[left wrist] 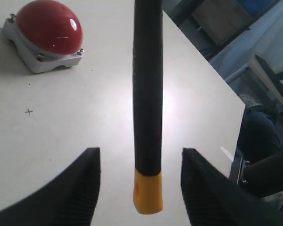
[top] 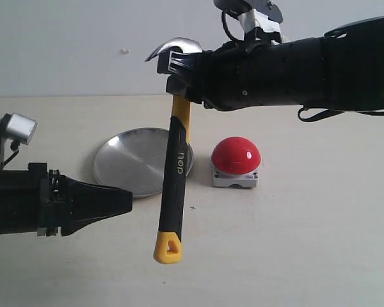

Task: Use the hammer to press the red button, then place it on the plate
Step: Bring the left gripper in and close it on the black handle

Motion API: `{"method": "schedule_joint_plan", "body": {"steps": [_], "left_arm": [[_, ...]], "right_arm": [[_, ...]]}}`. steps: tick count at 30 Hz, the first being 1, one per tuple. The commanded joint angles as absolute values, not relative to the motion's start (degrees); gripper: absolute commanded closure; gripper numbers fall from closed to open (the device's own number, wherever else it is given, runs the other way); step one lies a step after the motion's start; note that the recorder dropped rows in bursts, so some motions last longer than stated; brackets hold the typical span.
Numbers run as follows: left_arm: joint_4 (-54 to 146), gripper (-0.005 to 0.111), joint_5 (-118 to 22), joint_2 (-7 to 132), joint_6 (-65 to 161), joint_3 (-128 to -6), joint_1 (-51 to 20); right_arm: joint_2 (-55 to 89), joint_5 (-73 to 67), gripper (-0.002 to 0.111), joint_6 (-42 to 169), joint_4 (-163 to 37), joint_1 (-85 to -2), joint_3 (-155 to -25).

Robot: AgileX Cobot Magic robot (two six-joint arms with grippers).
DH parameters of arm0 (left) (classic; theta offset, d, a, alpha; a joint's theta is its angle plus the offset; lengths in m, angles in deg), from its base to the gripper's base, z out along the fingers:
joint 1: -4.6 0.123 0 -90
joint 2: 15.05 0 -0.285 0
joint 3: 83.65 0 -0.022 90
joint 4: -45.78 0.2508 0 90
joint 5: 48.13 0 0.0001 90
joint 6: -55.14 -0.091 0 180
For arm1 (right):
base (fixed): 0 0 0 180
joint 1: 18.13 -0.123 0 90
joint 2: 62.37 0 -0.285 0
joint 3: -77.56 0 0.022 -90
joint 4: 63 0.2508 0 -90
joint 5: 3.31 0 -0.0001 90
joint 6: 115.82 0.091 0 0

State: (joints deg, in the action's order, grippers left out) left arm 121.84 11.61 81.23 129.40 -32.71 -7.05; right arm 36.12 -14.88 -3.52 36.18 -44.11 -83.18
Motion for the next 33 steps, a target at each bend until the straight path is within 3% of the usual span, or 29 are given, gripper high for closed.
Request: {"method": "schedule_joint_plan", "body": {"steps": [1,3,13,33], "left_arm": [[122.4,0.047,12.6,81.5,130.1,-33.4,-7.3],[122.6,0.042,11.5,81.5,130.8,-34.0,-7.9],[123.1,0.042,-3.7,81.5,135.4,-40.7,-18.8],[121.5,0.042,4.3,93.3,136.2,-47.2,-19.5]], "right_arm": [[35.4,-15.1,0.108,-3.4,36.9,-44.1,-84.5],[35.4,-15.1,0.108,-3.4,36.9,-44.1,-84.5],[35.4,-15.5,0.108,-3.0,36.9,-44.1,-84.5],[35.4,-16.2,0.108,-2.2,36.9,-44.1,-84.5]]}}
